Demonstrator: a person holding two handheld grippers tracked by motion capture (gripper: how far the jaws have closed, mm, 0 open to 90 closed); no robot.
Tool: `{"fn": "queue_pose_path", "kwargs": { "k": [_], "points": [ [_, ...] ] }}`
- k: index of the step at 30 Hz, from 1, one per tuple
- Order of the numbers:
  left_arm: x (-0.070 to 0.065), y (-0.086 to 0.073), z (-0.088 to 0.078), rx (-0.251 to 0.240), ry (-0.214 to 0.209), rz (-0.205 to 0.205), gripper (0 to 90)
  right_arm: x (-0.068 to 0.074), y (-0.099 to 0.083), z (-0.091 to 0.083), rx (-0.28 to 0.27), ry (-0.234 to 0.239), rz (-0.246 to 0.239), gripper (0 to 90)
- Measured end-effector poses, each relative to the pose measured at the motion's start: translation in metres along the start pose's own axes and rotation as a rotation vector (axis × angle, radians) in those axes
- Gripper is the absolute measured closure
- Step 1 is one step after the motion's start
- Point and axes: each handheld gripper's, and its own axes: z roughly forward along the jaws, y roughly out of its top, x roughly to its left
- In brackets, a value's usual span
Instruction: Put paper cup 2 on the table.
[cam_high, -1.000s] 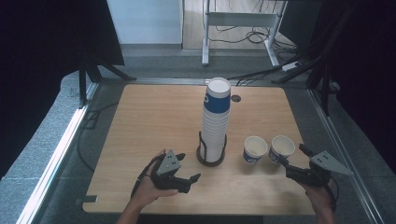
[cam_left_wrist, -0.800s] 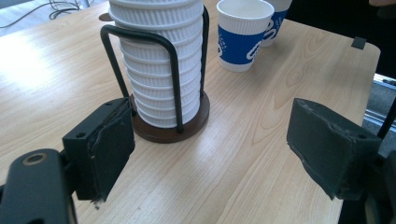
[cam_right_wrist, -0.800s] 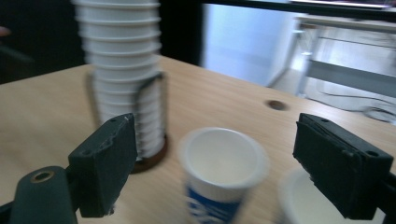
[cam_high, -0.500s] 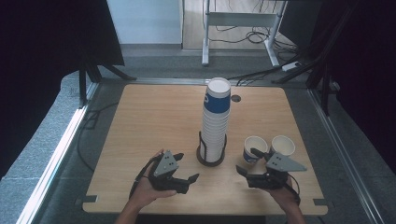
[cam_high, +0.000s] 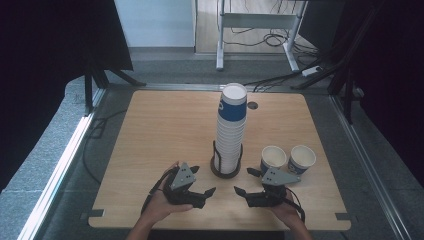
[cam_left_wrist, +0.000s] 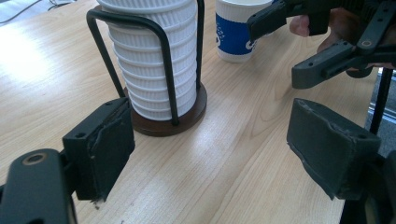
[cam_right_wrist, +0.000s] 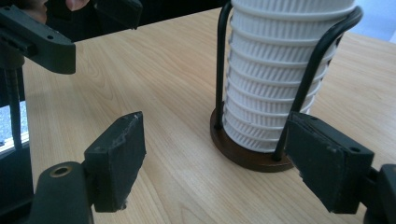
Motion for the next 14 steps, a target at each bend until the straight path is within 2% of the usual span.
{"fn": "queue_pose_path", "kwargs": {
  "k": [9,14],
  "points": [
    [0.0012,0.0000,-0.0006,0.001,0.009,0.002,15.4,-0.0021,-0.0014,-0.0005,0.008,-0.009,-0.005,20.8],
    [0.0065,0.0014,-0.0005,-0.010,0.013,-0.021,15.4,-0.0017,-0.0044,0.0036,0.017,0.010,-0.002,20.5]
  ]
}}
